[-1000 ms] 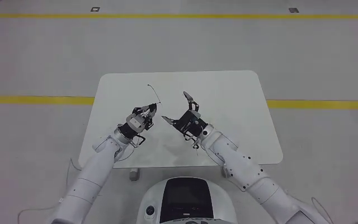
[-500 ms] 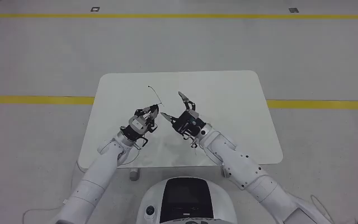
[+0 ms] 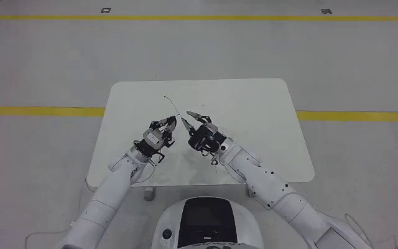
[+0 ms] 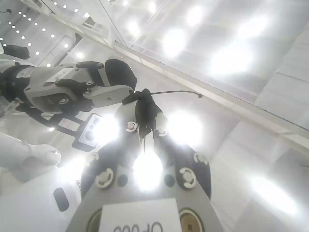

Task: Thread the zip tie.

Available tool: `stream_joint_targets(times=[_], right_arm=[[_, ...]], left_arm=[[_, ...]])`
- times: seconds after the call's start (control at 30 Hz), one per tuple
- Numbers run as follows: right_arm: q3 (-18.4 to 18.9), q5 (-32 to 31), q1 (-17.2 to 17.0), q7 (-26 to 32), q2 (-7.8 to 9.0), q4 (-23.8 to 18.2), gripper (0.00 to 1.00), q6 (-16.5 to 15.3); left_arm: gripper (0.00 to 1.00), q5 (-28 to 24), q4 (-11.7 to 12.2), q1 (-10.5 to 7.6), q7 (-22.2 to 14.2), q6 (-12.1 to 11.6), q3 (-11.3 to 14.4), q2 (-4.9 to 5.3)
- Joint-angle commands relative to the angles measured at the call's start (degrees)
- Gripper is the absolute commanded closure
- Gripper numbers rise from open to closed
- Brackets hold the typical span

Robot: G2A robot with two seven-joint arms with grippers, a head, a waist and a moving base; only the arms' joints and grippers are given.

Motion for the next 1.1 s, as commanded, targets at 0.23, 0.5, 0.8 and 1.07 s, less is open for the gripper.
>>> stream_joint_targets(times=[0.23,0.5,0.8,1.07], right_arm=[[-0.49,0.0,0.55,-0.15,-0.14,0.35,0.82,-0.75],[-0.68,0.0,1.15,-0.28,-0.47,0.81,0.85,-1.16],[-0.45,0.0,1.32,-0.54,-0.67,1.47,1.0,-1.26],[0.62,0.0,0.35,-1.0,-0.56,1.37,1.0,-1.21]], left_arm=[[1.0,0.0,0.0,0.0,0.0,0.0,0.0,0.0],[1.0,0.0,0.0,0.0,0.0,0.0,0.0,0.0],[1.0,0.0,0.0,0.0,0.0,0.0,0.0,0.0],[1.0,0.0,0.0,0.0,0.0,0.0,0.0,0.0]])
